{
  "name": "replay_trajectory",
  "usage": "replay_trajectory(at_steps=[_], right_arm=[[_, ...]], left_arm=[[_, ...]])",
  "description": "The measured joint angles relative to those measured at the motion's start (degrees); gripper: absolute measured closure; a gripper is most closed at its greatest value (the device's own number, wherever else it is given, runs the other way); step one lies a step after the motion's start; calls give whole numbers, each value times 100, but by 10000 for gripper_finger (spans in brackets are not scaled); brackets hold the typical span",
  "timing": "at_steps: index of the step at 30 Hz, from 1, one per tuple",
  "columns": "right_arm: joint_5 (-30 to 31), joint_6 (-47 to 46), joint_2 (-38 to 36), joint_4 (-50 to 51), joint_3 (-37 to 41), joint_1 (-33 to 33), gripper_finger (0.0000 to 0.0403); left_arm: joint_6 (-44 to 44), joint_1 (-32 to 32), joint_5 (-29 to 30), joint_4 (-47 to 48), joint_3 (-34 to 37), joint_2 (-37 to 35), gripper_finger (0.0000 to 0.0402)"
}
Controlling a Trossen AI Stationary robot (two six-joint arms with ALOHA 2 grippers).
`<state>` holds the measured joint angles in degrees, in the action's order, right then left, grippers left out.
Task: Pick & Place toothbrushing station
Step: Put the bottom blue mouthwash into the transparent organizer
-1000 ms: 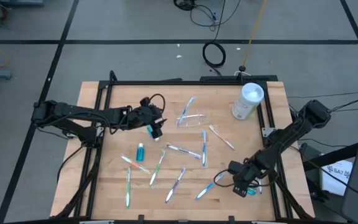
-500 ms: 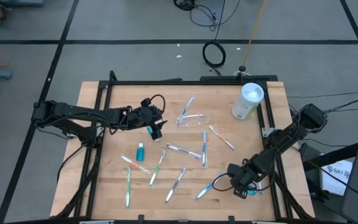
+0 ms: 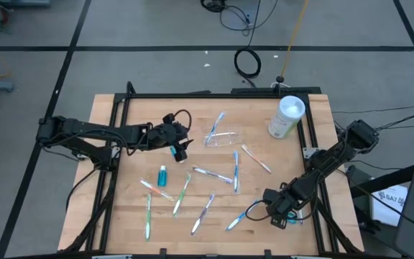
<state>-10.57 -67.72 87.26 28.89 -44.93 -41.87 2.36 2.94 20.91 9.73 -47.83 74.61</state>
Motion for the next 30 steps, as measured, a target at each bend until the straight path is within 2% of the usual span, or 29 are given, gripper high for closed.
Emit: replay_trajectory(at_steps=[4,7,14,22,27,30], right_arm=[[-37,113,-132,-91,15,128,294],[-2,365,-376,-350,-49,395,299],[426,2166,-979,-1271,-57,1141,315],[2089,5649,-1213,-2950,-57,1925,306],[3919,7663,-1054,-4295,-55,2508,307],[4213,8255,-805,-5560,-56,2997,306]], left_arm=[[194,0,-4,2,2,0,176],[162,4,-4,-90,2,0,176],[145,4,-4,-218,2,0,176],[52,4,-4,-235,2,0,176],[41,4,-4,-245,2,0,176],[34,4,-4,-250,2,0,176]])
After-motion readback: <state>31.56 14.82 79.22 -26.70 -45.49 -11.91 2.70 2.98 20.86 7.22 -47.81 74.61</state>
